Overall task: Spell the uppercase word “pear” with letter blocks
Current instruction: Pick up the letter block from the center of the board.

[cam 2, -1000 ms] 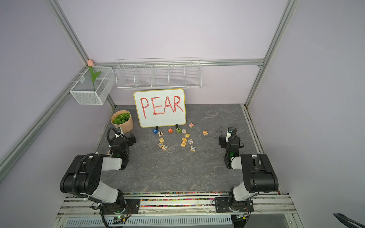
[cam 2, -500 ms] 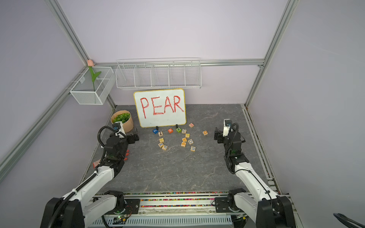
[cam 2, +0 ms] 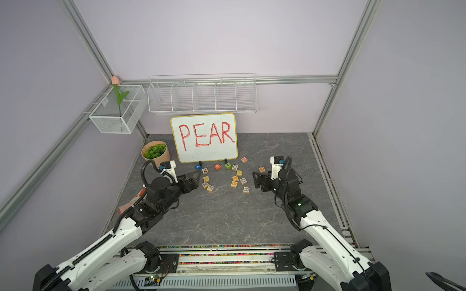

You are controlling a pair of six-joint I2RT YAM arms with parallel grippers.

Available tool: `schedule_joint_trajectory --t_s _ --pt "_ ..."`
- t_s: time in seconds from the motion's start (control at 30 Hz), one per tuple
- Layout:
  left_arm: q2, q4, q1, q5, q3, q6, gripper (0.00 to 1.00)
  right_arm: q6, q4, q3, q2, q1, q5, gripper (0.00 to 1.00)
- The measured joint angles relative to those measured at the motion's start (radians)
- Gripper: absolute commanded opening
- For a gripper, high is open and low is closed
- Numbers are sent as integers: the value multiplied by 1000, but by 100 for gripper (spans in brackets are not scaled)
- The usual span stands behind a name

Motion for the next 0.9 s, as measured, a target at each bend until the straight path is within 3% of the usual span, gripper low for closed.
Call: schedule_joint_trajectory --t_s 0.17,0.33,0.47,0.63,0.77,0.9 --pt "133 6 -127 -27 29 -90 99 75 -48 11 35 100 22 89" --pt "179 87 -120 -42 29 -126 99 165 -21 -9 7 106 51 89" --pt "195 118 -77 -44 37 -120 99 289 -92 -11 13 101 152 89" --pt "322 10 -53 -47 198 -23 99 301 -170 13 84 41 196 89" --pt "469 -99 -53 -13 375 64 99 248 -281 144 194 4 277 89" --pt "566 -164 -61 39 449 140 99 207 -323 200 234 -18 361 89"
